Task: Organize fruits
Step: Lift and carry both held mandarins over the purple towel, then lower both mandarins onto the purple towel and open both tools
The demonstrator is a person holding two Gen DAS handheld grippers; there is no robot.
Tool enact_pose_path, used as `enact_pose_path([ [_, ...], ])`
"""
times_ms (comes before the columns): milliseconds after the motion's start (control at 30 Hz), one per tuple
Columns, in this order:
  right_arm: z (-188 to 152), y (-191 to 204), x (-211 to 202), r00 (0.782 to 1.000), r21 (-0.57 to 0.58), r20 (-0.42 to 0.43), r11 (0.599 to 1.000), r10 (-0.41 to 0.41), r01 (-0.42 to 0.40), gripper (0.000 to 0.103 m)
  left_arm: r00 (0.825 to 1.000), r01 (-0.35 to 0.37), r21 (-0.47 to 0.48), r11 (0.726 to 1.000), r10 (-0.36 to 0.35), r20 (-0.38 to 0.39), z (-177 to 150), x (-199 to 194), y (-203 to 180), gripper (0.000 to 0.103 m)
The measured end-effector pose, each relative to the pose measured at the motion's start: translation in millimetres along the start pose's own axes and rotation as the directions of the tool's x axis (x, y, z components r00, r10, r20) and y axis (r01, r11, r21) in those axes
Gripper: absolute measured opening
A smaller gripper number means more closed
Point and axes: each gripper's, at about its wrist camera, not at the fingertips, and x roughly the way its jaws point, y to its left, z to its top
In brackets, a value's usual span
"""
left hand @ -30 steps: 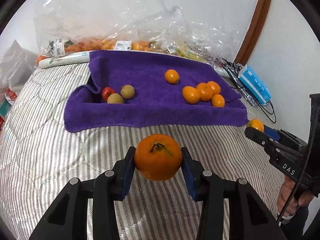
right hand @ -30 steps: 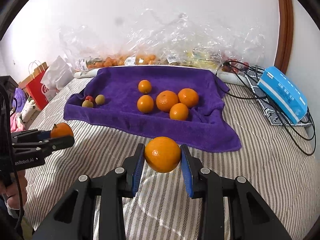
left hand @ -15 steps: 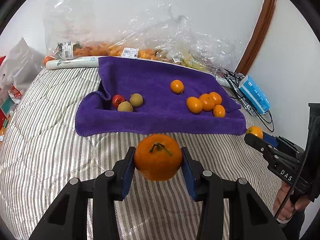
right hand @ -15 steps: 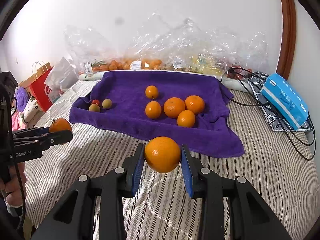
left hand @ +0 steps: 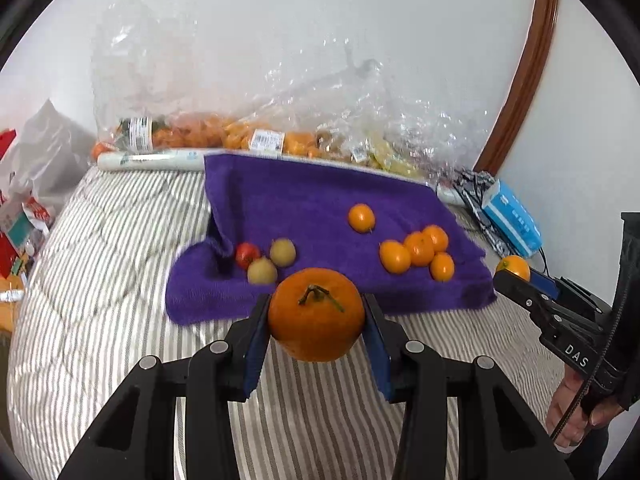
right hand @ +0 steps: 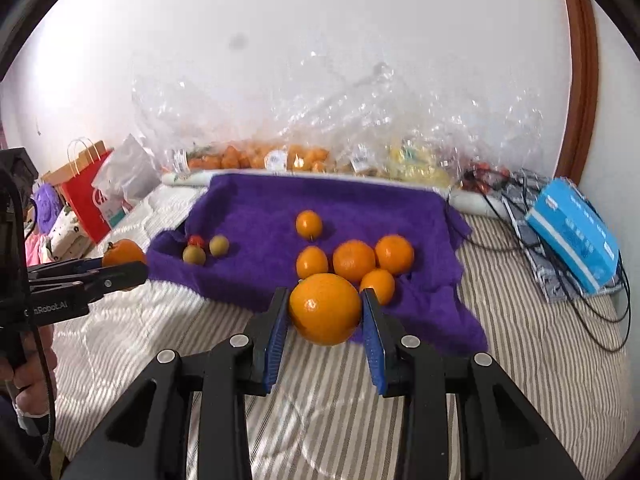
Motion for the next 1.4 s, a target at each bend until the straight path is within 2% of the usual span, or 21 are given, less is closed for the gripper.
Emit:
enact_pose_path([
  [167, 21.3, -1.2, 3.7, 0.999, 0.006, 0.040, 1.000, 0.006, -0.006, 0.035, 0.999, 0.000, 0.006, 1.000, 0.000, 0.032, 21.3, 4.7, -2.7, 0.042],
  [300, 35.8, -5.1, 12.1, 0.998, 0.013, 0.062, 1.000, 0.007, -0.008, 0.035, 0.998, -0.031, 0.037, 0.999, 0.028, 0.062, 34.7, 13.4, -9.0, 0.042],
  [667, 66.0, -15.6, 44.5, 0.997, 0.045, 0.074, 0.999, 0.018, -0.022, 0.035, 0.999, 0.002, 0.018, 1.000, -0.003, 0.050, 66.0, 49.7, -7.2, 0.042],
  [933, 56.5, -31.8, 80.5, 1.000, 0.082, 0.012, 0.997, 0.013, -0.014, 0.035, 1.000, 0.004, -0.002, 1.000, -0.004, 0.012, 63.4, 79.4, 2.4, 0.042],
  [1067, 53.9, -42.6, 84.8, 1.000, 0.093, 0.003, 0.996, -0.014, 0.014, 0.035, 1.000, -0.003, -0.018, 1.000, 0.002, -0.020, 60.1, 89.6, 8.6, 0.042],
  [1233, 52.1, -62.4, 88.6, 1.000, 0.162, -0.005, 0.987, -0.020, 0.020, 0.035, 1.000, -0.003, -0.023, 1.000, 0.003, -0.028, 58.4, 92.9, 12.2, 0.042],
  [1400, 50.6, -64.9, 93.7, 1.000, 0.171, -0.016, 0.985, -0.025, 0.027, 0.035, 0.999, -0.003, -0.022, 1.000, 0.003, -0.032, 58.1, 95.5, 12.6, 0.042],
])
